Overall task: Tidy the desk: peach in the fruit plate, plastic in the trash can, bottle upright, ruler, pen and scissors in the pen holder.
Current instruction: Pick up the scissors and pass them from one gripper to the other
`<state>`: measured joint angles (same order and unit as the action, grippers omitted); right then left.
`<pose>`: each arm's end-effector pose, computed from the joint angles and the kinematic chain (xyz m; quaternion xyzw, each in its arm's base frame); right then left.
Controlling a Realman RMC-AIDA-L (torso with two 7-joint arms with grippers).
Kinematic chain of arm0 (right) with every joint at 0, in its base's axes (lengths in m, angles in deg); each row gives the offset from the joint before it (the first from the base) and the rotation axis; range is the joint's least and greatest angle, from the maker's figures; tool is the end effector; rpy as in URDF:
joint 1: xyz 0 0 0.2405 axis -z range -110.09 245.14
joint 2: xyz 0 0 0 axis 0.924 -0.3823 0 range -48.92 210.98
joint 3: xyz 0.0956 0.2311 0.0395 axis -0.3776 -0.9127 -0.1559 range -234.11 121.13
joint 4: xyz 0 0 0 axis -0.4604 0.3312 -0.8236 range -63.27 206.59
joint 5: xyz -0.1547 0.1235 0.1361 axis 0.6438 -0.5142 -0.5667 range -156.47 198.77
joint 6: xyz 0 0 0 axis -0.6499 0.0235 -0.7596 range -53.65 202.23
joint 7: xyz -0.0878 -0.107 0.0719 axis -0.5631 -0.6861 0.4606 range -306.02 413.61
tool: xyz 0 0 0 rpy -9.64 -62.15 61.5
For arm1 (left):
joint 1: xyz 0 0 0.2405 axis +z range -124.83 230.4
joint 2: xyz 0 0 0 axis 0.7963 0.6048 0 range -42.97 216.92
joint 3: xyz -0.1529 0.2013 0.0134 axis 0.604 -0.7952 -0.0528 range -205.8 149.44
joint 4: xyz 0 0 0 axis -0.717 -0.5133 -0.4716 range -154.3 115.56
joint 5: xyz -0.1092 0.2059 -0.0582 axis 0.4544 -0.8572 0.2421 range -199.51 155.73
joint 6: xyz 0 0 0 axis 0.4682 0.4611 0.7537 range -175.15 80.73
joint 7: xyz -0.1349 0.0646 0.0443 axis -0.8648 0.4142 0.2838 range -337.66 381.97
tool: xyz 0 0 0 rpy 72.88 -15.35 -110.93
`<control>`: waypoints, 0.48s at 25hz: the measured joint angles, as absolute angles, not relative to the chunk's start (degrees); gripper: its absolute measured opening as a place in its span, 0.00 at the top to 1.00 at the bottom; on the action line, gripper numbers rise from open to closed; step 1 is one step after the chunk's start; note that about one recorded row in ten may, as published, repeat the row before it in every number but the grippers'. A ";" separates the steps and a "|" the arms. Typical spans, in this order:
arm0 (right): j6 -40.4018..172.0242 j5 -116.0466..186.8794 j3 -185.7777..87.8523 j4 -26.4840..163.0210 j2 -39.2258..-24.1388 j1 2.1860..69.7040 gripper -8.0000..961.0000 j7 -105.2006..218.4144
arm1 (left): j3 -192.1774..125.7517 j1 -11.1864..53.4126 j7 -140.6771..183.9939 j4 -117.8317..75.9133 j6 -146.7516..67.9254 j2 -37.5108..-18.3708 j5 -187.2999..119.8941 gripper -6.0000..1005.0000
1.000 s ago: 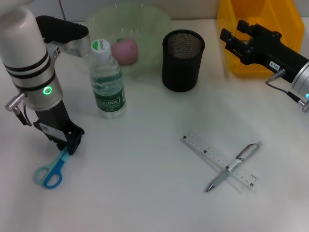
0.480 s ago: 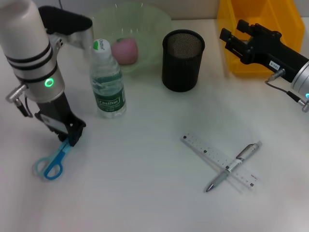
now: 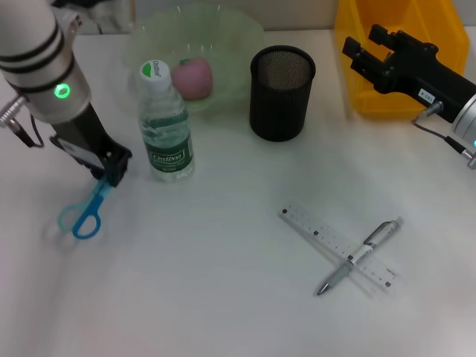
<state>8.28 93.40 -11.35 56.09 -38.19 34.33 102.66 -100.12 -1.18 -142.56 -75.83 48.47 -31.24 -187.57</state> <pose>0.2860 0.4061 -0.0281 -0.8238 0.2272 0.3461 0.3872 -0.1697 0.4219 -0.0008 -0.8060 -0.4632 0.2984 0.2162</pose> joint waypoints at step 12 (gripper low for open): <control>5.72 93.25 -11.75 55.84 -38.24 34.30 0.42 103.14 | -98.91 5.38 -142.34 -92.37 53.56 -30.35 -187.55 0.78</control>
<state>5.72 93.25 -11.75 55.84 -38.24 34.30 103.14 -98.91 5.38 -142.34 -92.37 53.56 -30.35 -187.55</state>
